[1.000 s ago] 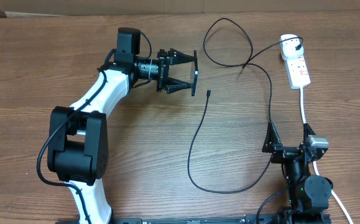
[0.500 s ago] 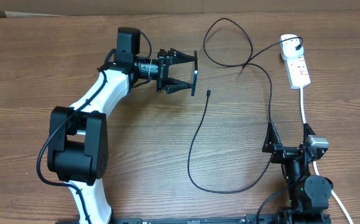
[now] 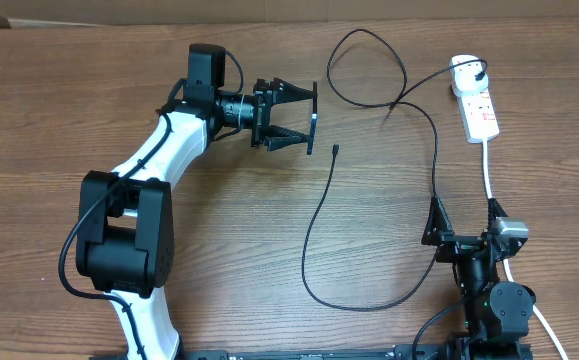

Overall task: Plug charger to phone and switch on socket
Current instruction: 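Move the right gripper toward the phone held by the left gripper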

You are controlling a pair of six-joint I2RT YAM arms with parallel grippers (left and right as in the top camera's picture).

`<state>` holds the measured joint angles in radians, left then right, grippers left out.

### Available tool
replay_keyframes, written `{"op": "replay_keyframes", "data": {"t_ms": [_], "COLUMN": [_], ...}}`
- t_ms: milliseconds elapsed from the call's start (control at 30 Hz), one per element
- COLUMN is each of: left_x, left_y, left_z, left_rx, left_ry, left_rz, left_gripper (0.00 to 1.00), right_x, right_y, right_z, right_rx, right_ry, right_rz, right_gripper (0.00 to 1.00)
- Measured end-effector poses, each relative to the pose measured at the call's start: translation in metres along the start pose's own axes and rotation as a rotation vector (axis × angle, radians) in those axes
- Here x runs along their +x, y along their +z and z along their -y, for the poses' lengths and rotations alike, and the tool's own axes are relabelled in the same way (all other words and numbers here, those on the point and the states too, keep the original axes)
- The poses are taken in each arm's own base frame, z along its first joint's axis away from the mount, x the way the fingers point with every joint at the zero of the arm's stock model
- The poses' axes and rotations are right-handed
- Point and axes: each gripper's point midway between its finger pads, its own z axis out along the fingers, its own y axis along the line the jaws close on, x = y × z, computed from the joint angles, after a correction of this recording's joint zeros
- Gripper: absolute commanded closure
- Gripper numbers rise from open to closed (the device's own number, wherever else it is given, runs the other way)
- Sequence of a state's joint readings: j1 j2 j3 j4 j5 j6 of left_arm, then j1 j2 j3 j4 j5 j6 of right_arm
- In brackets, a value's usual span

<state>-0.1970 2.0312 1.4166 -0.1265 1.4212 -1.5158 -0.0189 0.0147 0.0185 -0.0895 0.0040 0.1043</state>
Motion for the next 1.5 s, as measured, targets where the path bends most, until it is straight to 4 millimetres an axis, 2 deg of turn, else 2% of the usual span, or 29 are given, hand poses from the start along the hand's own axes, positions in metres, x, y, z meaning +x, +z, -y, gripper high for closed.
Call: {"op": "replay_keyframes", "data": {"t_ms": [133,200,433,567,667,800,933,1067,1133,1233,1300,1500], "left_x": [-0.003,-0.003,-0.004,-0.004,-0.004,-0.004,-0.004,-0.004,-0.004,-0.004,-0.004,-0.004], "left_y": [-0.006,-0.007,-0.010,-0.010,-0.010,-0.010,-0.010,-0.010,-0.010,-0.010,-0.010,-0.010], "left_z": [0.001,0.002,0.002,0.002,0.002,0.002,0.002,0.002,0.002,0.002,0.002,0.002], "left_rx": [0.008,0.011,0.014,0.014,0.014,0.014,0.014,0.014,0.014,0.014,0.014,0.015], "left_ry": [-0.001,-0.001,-0.002,-0.002,-0.002,-0.002,-0.002,-0.002,-0.003,-0.007,-0.007,-0.026], "left_rz": [0.010,0.013,0.017,0.017,0.017,0.017,0.017,0.017,0.017,0.017,0.017,0.017], "left_gripper": [0.60,0.60,0.60,0.60,0.60,0.60,0.60,0.60,0.60,0.59,0.60,0.59], "right_x": [-0.003,-0.007,0.001,-0.002,-0.020,-0.056,-0.065,-0.087,-0.101,-0.111,-0.111,-0.094], "right_y": [0.000,-0.001,-0.013,-0.021,-0.027,-0.040,-0.042,-0.044,-0.044,-0.040,-0.034,-0.003], "right_z": [-0.008,-0.021,-0.067,-0.082,-0.093,-0.104,-0.104,-0.105,-0.106,-0.107,-0.106,-0.101], "right_rx": [-0.048,-0.121,-0.390,-0.483,-0.557,-0.656,-0.653,-0.619,-0.588,-0.536,-0.494,-0.374], "right_ry": [0.028,0.073,0.249,0.378,0.418,0.400,0.396,0.354,0.323,0.267,0.250,0.245], "right_rz": [0.011,0.018,-0.074,-0.114,-0.068,0.063,0.090,0.089,0.049,-0.047,-0.149,-0.527], "right_gripper": [0.00,0.00,0.00,0.00,0.00,0.00,0.00,0.00,0.00,0.00,0.00,0.00]}}
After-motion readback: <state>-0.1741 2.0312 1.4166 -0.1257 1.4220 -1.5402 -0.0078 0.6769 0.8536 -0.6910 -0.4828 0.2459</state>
